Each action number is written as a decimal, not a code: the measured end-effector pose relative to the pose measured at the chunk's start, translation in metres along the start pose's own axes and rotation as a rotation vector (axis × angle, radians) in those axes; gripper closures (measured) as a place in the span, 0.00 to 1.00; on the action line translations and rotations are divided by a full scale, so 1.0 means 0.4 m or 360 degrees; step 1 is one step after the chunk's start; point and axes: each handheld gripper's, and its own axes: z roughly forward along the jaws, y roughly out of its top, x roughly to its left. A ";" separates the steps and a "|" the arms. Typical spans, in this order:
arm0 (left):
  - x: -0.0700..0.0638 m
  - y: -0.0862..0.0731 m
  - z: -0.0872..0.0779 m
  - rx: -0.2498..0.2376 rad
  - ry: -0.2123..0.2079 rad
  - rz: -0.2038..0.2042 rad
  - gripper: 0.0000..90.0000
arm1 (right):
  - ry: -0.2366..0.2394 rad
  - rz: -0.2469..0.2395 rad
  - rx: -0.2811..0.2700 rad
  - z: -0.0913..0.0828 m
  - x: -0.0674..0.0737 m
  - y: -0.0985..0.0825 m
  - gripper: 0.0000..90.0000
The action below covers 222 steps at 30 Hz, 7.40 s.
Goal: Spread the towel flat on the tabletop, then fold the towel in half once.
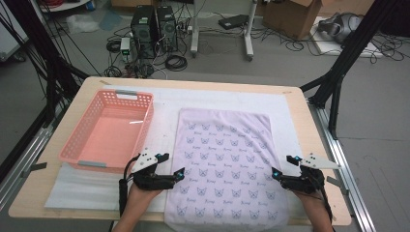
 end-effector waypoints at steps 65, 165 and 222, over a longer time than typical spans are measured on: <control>0.204 0.142 0.284 0.0471 0.0486 0.0067 0.51 | -0.0221 0.0116 0.0468 0.288 -0.160 0.151 0.60; 0.142 0.102 0.203 0.0430 0.0329 -0.0115 0.96 | -0.0037 0.0278 0.0493 0.237 -0.132 0.135 0.87; -0.001 0.046 -0.102 0.0036 -0.0099 -0.0084 0.45 | -0.0024 0.0123 0.0061 -0.162 0.027 0.009 0.75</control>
